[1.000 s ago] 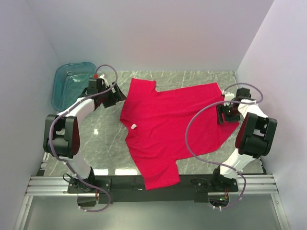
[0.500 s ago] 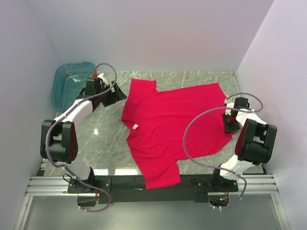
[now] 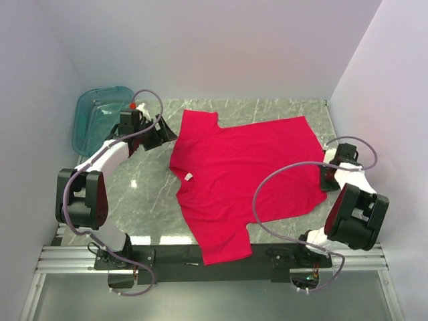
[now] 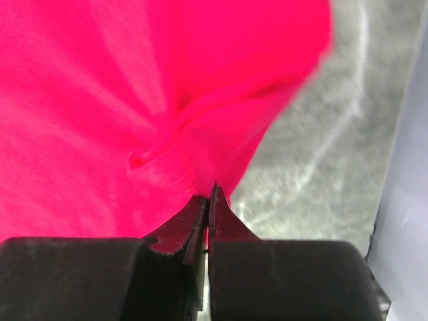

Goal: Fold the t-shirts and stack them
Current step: Flatten the tshirt out

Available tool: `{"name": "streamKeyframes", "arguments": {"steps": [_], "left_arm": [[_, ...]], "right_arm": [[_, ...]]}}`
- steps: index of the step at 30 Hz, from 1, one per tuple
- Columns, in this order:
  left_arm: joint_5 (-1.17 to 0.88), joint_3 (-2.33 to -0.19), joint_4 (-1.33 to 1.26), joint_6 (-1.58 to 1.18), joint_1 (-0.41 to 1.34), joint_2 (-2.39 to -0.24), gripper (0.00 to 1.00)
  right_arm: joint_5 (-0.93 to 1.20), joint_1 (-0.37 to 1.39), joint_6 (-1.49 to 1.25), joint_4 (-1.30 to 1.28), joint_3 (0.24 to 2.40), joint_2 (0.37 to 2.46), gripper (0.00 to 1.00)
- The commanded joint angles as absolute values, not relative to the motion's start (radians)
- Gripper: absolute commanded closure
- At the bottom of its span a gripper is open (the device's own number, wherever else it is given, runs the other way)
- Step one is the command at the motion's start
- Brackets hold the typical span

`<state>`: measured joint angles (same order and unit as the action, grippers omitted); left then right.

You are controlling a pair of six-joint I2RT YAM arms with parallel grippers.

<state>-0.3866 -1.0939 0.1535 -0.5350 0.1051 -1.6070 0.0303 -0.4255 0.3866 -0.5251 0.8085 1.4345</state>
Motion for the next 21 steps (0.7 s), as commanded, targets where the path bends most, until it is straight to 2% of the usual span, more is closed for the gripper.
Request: {"name": "streamKeyframes", "arguments": {"steps": [1,3,5,6,7,8,9,10,13,16,18,20,21], "left_arm": [[-0.417,-1.089,0.115,-0.517,0.103,-1.565,0.13],[-0.423,-1.088,0.112,-0.515,0.103,-1.566,0.13],[-0.428,-1.088,0.106,-0.518,0.104,-1.563,0.13],[-0.431,-1.088,0.104,-0.52,0.103,-1.565,0.13],[-0.434,-1.088,0.103,-0.523,0.104,-1.566,0.13],[-0.439,-1.088,0.103,-0.522,0.103,-1.568,0.13],[-0.439,-1.089,0.1,-0.523,0.103,-1.571,0.13],[-0.44,-1.091,0.098,-0.523,0.104,-1.575,0.13],[-0.437,-1.104,0.098,-0.526,0.104,-1.589,0.14],[-0.431,-1.132,0.1,-0.531,0.104,-1.611,0.14],[-0.422,-1.167,0.097,-0.535,0.104,-1.644,0.14],[-0.414,-1.207,0.092,-0.538,0.104,-1.687,0.16],[-0.414,-1.265,0.098,-0.535,0.104,-1.716,0.17]], "right_arm": [[0.022,-0.492,0.417,-0.535,0.763,1.35,1.0],[0.015,-0.558,0.461,-0.541,0.727,1.297,0.99],[0.008,-0.604,0.504,-0.557,0.669,1.26,0.83],[0.008,-0.664,0.555,-0.563,0.651,1.221,0.52],[0.006,-0.693,0.58,-0.566,0.615,1.198,0.39],[0.003,-0.725,0.603,-0.557,0.598,1.174,0.31],[0.003,-0.751,0.641,-0.546,0.585,1.119,0.16],[0.012,-0.794,0.656,-0.542,0.572,1.091,0.12],[0.075,-0.804,0.687,-0.564,0.61,1.028,0.1],[0.352,-0.801,0.771,-0.687,0.696,1.035,0.06],[0.631,-0.796,0.905,-0.811,0.747,1.092,0.04],[0.769,-0.746,0.974,-0.915,0.823,1.155,0.05],[0.855,-0.717,0.983,-0.932,0.851,1.231,0.08]]}}
